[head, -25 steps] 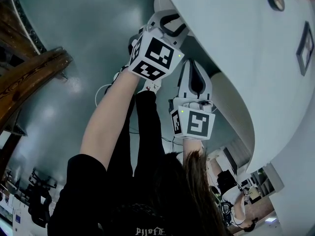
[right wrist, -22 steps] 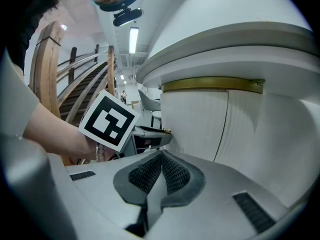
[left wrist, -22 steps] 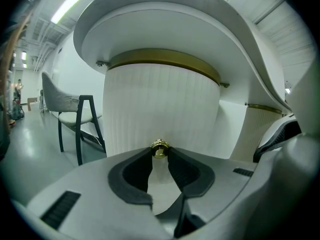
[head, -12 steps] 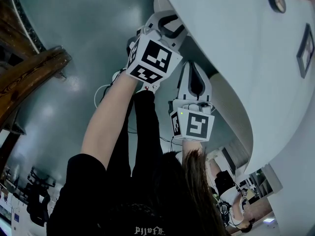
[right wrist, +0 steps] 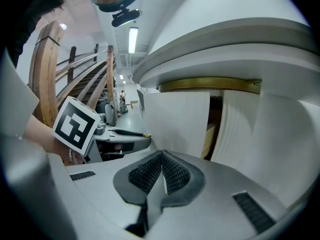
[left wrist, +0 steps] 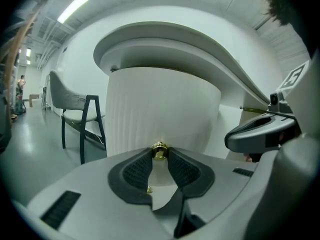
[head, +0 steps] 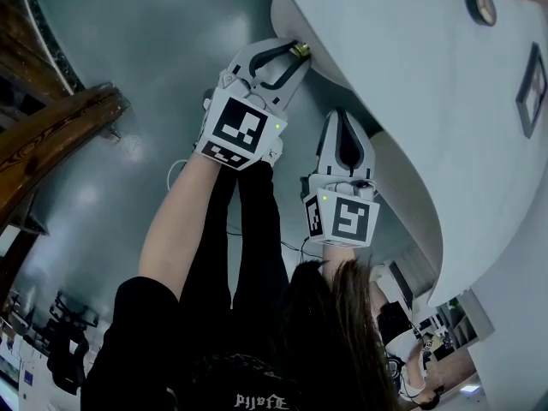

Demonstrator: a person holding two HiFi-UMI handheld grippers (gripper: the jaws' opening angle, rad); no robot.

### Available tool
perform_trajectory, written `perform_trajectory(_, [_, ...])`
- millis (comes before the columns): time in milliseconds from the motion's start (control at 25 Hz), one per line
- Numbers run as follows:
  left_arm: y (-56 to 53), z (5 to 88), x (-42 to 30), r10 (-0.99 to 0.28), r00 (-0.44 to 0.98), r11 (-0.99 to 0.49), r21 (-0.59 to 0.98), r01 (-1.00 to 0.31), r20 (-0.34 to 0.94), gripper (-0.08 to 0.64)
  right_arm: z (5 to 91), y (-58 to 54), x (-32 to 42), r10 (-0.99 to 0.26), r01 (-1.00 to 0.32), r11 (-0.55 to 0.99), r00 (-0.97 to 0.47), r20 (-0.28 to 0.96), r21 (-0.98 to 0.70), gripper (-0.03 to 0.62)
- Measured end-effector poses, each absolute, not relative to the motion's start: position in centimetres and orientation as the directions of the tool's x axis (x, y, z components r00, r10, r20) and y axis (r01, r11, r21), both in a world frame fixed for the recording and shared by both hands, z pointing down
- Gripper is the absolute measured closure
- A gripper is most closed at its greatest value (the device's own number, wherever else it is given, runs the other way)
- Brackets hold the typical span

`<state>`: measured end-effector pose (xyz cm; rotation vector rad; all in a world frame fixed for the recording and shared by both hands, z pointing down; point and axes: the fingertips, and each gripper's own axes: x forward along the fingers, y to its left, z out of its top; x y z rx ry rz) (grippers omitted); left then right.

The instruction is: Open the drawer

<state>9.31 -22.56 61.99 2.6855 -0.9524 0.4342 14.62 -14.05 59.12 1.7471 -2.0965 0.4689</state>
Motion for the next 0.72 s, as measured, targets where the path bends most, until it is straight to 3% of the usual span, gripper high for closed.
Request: perform_trajectory(720, [-19.8,61.9,6.8,-0.531,0.720,-0.750,0.148,-0.645,0.447,0.446,56.7,-11.2,11.9,-0.850,-0.988,0.139,-0.157,0.503,-0.073,0.568])
